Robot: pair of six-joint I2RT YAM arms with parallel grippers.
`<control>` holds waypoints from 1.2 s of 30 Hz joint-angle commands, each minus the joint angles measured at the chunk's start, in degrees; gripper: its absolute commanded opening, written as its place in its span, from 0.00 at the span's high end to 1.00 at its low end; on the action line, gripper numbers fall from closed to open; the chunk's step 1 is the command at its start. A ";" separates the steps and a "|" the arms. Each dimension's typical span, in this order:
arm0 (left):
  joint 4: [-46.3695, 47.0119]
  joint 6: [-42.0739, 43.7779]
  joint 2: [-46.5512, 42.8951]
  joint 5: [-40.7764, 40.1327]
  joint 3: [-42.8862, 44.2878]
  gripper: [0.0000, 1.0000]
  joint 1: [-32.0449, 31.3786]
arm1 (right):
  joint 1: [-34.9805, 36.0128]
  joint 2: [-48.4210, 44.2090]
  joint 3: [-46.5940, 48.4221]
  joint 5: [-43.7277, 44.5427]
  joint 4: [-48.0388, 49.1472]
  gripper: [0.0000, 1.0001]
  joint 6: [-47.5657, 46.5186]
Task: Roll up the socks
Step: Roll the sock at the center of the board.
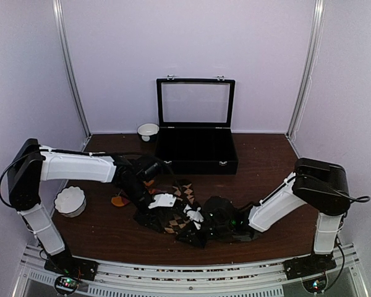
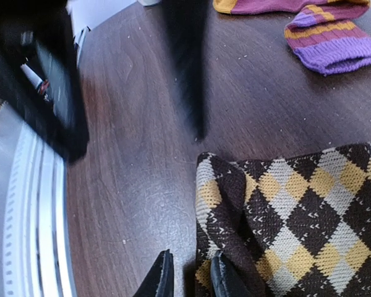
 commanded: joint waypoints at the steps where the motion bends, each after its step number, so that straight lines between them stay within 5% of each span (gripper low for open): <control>1: 5.04 4.24 2.39 -3.90 -1.74 0.51 -3.82 | -1.35 4.29 -3.66 -5.06 -5.07 0.78 7.33; 19: 9.88 3.38 7.94 -10.15 -0.33 0.56 -6.61 | -2.91 3.47 -4.94 -8.46 -1.77 0.80 11.66; 29: 8.14 2.13 2.00 -7.07 -0.72 0.44 -6.88 | -3.00 4.01 -5.32 -9.23 -1.74 0.81 12.02; 36: 7.65 4.57 4.10 -3.77 -1.09 0.56 -7.14 | -3.26 4.67 -5.23 -10.44 -0.57 0.82 13.17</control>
